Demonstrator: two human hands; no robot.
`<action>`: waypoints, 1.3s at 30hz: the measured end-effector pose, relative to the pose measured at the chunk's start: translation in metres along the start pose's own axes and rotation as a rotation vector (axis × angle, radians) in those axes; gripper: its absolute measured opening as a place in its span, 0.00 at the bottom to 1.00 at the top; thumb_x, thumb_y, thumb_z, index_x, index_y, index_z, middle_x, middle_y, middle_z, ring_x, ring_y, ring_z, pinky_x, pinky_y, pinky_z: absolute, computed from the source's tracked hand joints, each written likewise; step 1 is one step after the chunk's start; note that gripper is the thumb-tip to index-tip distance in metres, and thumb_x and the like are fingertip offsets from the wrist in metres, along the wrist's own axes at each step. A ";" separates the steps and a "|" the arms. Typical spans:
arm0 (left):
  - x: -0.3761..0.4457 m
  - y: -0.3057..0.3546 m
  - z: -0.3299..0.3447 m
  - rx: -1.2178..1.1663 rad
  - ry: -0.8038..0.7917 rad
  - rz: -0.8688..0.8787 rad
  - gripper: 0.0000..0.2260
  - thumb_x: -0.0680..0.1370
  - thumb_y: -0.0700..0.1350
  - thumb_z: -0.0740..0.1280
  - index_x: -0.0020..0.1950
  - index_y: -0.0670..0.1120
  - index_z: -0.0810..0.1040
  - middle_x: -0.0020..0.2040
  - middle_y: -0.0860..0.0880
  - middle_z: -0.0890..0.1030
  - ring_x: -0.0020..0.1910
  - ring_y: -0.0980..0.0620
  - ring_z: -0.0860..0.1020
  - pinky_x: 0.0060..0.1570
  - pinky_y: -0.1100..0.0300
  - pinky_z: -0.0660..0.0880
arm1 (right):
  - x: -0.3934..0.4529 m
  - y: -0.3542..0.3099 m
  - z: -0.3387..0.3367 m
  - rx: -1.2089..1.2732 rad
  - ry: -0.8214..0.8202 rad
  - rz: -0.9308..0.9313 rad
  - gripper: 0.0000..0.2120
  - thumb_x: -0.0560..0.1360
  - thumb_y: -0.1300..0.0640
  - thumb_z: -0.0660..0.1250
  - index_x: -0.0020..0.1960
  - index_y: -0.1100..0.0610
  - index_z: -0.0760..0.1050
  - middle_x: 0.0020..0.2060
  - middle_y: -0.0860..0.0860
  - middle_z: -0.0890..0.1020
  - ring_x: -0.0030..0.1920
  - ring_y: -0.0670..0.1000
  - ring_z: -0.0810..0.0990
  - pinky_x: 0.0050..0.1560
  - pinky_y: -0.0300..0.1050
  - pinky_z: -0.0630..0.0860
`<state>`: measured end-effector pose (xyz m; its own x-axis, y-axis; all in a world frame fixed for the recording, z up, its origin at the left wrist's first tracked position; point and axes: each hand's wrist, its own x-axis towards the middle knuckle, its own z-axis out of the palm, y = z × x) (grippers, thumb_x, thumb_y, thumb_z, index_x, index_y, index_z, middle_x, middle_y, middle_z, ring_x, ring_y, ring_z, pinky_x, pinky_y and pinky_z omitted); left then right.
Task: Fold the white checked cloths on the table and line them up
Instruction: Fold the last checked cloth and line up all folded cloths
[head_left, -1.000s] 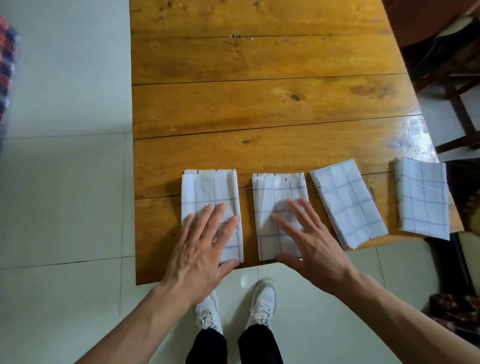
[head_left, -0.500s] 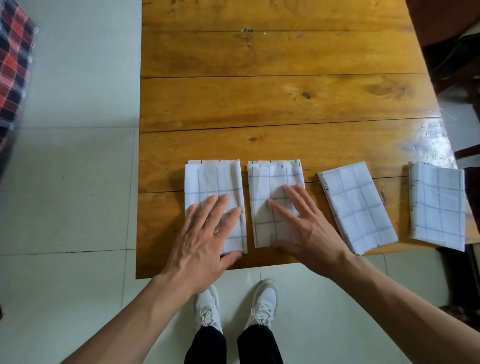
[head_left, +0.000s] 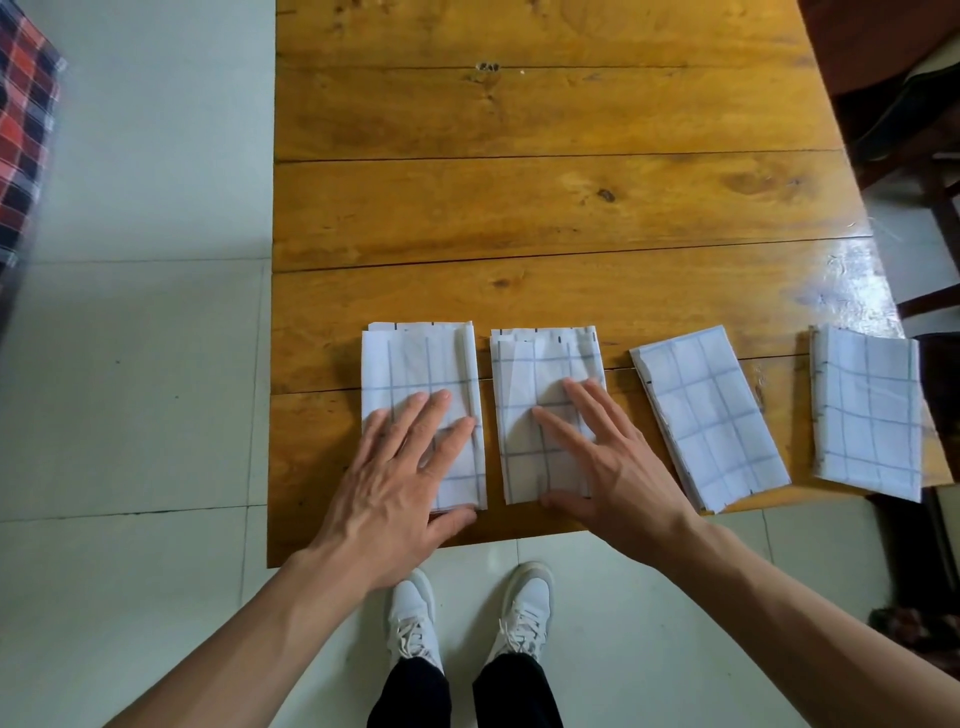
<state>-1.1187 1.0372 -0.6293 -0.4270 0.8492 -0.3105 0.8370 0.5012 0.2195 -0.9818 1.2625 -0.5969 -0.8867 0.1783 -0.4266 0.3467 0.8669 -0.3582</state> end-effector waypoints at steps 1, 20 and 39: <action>0.000 0.001 -0.001 -0.012 0.007 -0.005 0.39 0.77 0.71 0.49 0.83 0.54 0.46 0.83 0.47 0.43 0.81 0.47 0.39 0.78 0.46 0.42 | 0.000 0.000 -0.001 0.000 -0.004 -0.006 0.44 0.73 0.37 0.69 0.80 0.43 0.48 0.80 0.51 0.44 0.80 0.54 0.38 0.77 0.54 0.45; 0.059 0.123 -0.029 -0.198 0.175 -0.144 0.27 0.77 0.55 0.69 0.74 0.48 0.72 0.76 0.46 0.69 0.76 0.46 0.65 0.73 0.50 0.65 | -0.057 0.132 -0.054 -0.029 -0.041 0.003 0.39 0.75 0.40 0.68 0.79 0.40 0.50 0.80 0.45 0.42 0.79 0.48 0.36 0.78 0.54 0.49; 0.063 0.140 -0.010 -0.170 0.104 -0.210 0.31 0.73 0.54 0.74 0.74 0.52 0.69 0.77 0.47 0.66 0.76 0.46 0.64 0.70 0.51 0.65 | -0.045 0.134 -0.038 -0.082 -0.099 0.033 0.42 0.75 0.40 0.67 0.79 0.39 0.43 0.79 0.47 0.36 0.78 0.53 0.31 0.75 0.57 0.44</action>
<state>-1.0317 1.1630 -0.6089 -0.6249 0.7322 -0.2709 0.6611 0.6808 0.3153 -0.9073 1.3882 -0.5940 -0.8391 0.1639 -0.5187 0.3456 0.8970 -0.2757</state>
